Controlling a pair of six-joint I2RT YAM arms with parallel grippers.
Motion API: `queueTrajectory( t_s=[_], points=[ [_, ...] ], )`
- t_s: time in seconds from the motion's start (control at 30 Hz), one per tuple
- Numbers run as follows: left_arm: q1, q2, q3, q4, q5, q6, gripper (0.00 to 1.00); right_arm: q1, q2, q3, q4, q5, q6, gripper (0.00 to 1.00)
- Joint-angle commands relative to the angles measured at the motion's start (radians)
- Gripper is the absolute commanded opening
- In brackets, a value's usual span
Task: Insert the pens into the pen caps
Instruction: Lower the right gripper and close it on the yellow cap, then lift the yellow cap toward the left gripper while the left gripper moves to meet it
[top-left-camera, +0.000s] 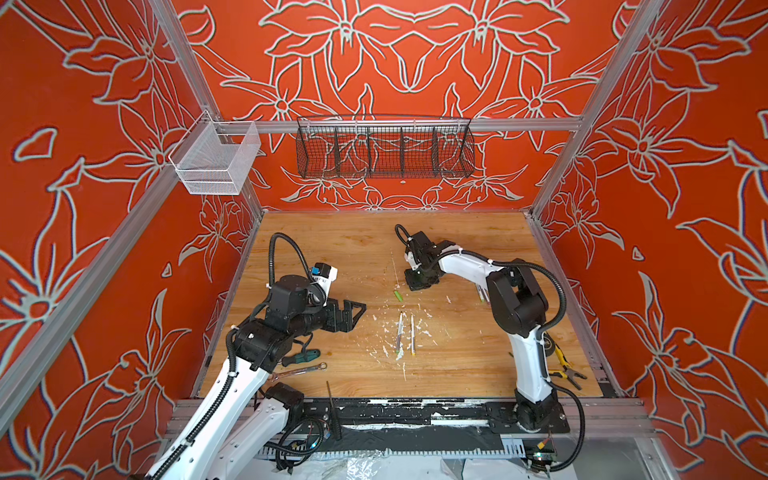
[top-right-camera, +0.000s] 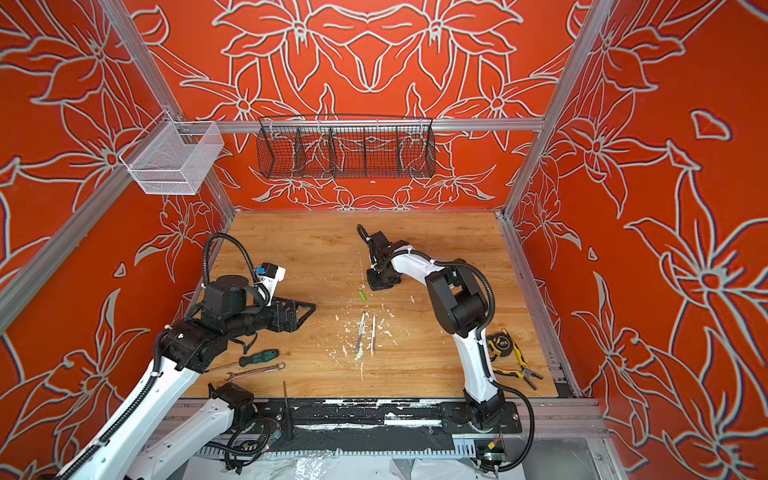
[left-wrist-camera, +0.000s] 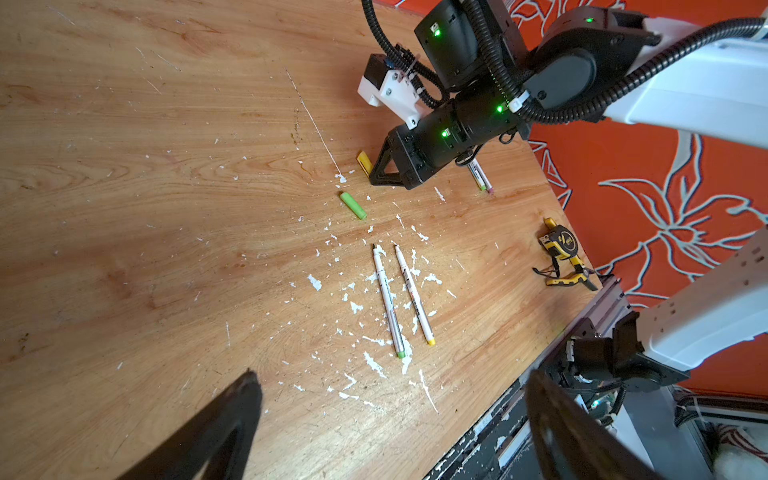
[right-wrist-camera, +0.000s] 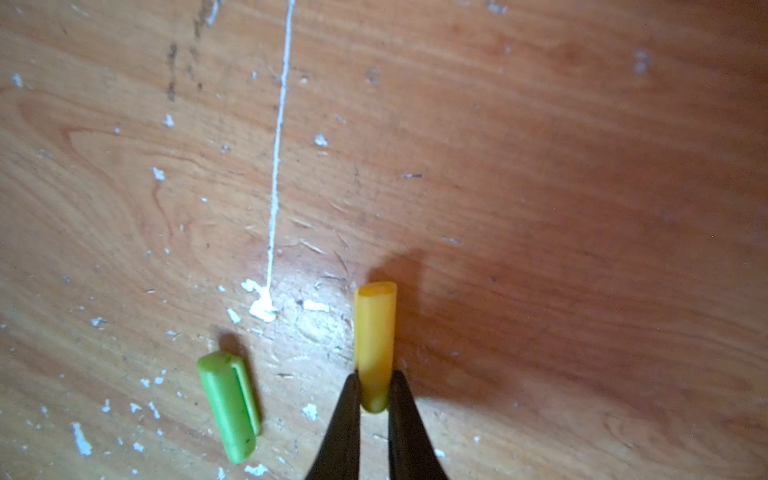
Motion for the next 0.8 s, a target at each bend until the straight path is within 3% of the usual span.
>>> queueTrajectory(
  t_s=[0.0, 0.5, 0.77],
  points=[
    [0.006, 0.004, -0.005, 0.005, 0.010, -0.007, 0.97, 0.008, 0.028, 0.014, -0.043, 0.033, -0.023, 0.11],
    [0.005, 0.089, -0.101, 0.235, 0.105, -0.160, 0.97, 0.052, -0.207, -0.156, 0.111, -0.122, -0.149, 0.08],
    [0.004, 0.114, -0.189, 0.437, 0.156, -0.206, 0.97, 0.098, -0.388, -0.286, 0.197, -0.325, -0.125, 0.08]
  ],
)
